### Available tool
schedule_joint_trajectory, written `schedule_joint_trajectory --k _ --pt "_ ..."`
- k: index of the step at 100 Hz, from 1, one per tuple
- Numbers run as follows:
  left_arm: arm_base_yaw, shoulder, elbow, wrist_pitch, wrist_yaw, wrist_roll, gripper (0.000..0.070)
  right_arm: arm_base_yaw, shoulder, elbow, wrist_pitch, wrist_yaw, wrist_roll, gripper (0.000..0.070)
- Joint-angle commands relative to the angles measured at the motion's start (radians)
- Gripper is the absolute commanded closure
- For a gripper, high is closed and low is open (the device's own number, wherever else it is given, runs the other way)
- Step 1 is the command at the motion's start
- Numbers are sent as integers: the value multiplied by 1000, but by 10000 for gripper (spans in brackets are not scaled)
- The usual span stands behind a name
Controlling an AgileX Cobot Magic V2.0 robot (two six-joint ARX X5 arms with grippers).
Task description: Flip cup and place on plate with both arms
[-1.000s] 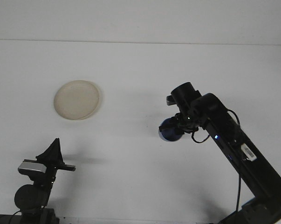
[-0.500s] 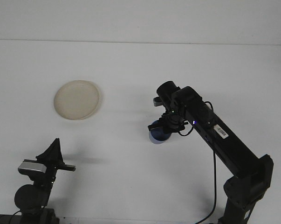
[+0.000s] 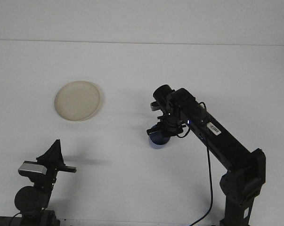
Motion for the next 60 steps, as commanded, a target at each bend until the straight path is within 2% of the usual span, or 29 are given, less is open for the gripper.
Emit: schedule_joint_trajectory --k 1,7,22,34,41,46,60 --pt "2 -2 -19 10 -3 8 688 9 25 28 -24 -3 -18 638" --pt "2 -2 -19 10 -3 8 688 9 25 28 -24 -3 -19 600" --pt "2 -2 -19 10 -3 8 689 9 25 28 -23 -3 -22 580" --pt "2 -2 -19 10 -3 8 689 9 25 28 -23 -3 -22 466" --pt "2 -2 -19 10 -3 8 688 8 25 30 -23 -4 -22 367" --pt "2 -2 -19 10 -3 8 689 7 23 36 -23 -4 -26 321" --pt "2 -2 -19 10 -3 8 689 -2 6 74 -27 -29 -51 311"
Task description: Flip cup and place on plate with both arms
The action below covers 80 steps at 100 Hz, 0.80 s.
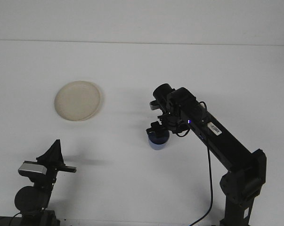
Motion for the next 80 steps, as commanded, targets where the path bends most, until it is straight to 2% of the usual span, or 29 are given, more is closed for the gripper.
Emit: schedule_joint_trajectory --k 1,23,56,80 --pt "2 -2 -19 10 -3 8 688 4 3 52 -27 -11 -28 311" --pt "2 -2 -19 10 -3 8 688 -46 -87 120 -28 -9 -78 311" --pt "2 -2 -19 10 -3 8 688 -252 -301 114 -27 2 -205 311" --pt "2 -2 -19 10 -3 8 688 -401 -488 4 34 2 -264 311"
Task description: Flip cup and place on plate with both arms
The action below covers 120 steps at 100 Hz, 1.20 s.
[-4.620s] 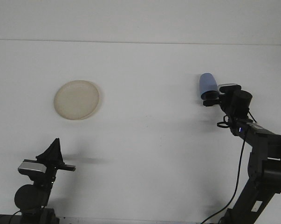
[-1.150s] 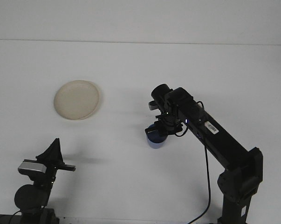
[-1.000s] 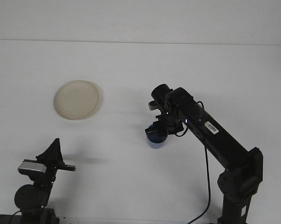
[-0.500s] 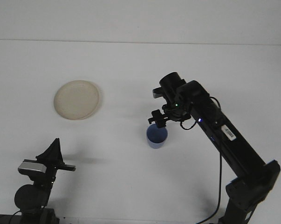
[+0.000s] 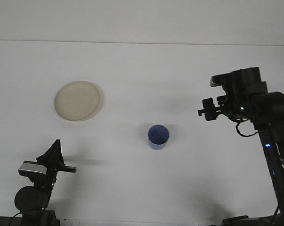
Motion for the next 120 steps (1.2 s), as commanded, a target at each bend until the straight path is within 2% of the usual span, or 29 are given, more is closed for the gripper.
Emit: schedule_joint_trajectory --k 1,33,75,81,97,120 --pt "2 -2 -19 10 -3 8 688 -31 -42 -45 35 0 -45 311" --pt "2 -2 -19 10 -3 8 689 -171 -440 -536 390 0 -56 311" --pt "2 -2 -19 10 -3 8 688 -180 -919 -1192 959 3 -19 311" --pt "2 -2 -19 10 -3 8 689 -176 -976 -1241 1030 1 27 311" --pt "2 -2 -19 10 -3 8 688 -175 -1057 -1278 1046 80 15 312" --pt "2 -2 -19 10 -3 8 689 -175 -1065 -1278 1061 77 14 311"
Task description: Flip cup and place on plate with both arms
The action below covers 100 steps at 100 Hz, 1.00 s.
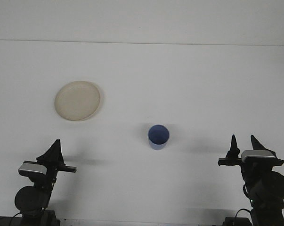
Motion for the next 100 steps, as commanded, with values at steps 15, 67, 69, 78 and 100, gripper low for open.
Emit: schedule_joint_trajectory --k 15,67,69,78,100 --pt "2 -2 -19 10 -3 8 689 2 5 6 11 1 17 312" --pt "2 -2 -8 16 -3 -26 689 0 5 6 11 0 17 312" --pt "2 -2 -2 16 -3 -37 688 0 5 6 11 0 17 312" --pt "2 -1 42 2 -3 -89 688 0 5 6 11 0 17 312" --pt "2 94 292 -221 -3 -175 688 0 5 6 11 0 17 312"
